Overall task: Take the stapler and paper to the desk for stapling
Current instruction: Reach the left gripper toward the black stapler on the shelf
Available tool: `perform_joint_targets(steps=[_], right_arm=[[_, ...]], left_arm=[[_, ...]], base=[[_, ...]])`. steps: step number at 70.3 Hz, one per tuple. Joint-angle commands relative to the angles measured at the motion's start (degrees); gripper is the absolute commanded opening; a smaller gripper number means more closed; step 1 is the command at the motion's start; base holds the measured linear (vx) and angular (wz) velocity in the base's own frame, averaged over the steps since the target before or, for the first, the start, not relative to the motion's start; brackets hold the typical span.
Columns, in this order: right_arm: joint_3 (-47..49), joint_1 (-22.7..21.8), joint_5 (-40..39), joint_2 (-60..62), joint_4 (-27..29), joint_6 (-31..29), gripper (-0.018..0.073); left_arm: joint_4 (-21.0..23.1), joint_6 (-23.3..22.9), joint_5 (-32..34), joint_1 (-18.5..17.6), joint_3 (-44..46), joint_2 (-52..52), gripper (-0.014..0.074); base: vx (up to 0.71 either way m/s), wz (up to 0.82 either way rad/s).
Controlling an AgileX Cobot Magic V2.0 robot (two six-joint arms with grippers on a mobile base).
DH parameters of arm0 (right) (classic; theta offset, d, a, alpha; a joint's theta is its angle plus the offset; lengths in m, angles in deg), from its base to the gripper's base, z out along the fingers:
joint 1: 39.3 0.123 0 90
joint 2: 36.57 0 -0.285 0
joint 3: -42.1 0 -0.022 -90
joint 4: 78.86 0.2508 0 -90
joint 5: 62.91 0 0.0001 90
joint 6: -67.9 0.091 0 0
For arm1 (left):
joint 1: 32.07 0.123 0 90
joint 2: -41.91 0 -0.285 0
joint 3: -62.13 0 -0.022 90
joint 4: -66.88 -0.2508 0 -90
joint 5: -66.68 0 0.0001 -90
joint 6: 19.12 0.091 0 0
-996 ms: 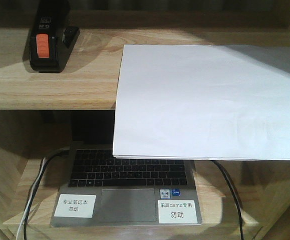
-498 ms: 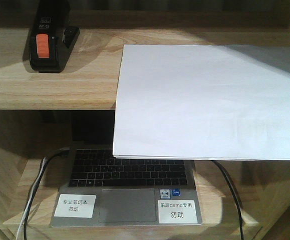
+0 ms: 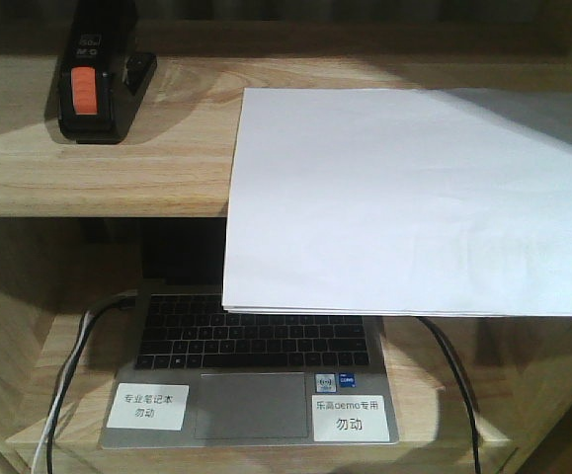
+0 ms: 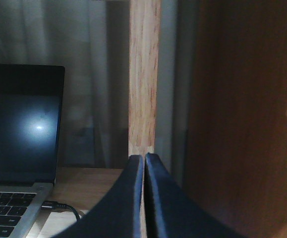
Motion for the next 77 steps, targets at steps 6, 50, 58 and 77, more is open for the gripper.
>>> perform_joint_targets(steps=[6, 50, 58, 77], right_arm=[[-0.2, 0.0, -4.3, 0.6, -0.2, -0.2, -0.0010], [-0.2, 0.0, -4.3, 0.6, -0.2, -0.2, -0.0010], [-0.2, 0.0, -4.3, 0.6, -0.2, -0.2, -0.0010], [-0.2, 0.0, -4.3, 0.6, -0.2, -0.2, -0.0010]], left_arm=[[0.5, 0.0, 5.5, -0.2, 2.0, -1.5, 0.0199], [5.1, 8.8, 6.3, -10.4, 2.0, -1.6, 0.0461], [5.1, 10.6, 6.2, -14.4, 2.3, -2.9, 0.0461], [5.0, 12.6, 4.5, -23.1, 10.5, -14.1, 0.0461]], base=[[0.00, 0.00], [0.00, 0.00], [0.00, 0.00], [0.00, 0.00]])
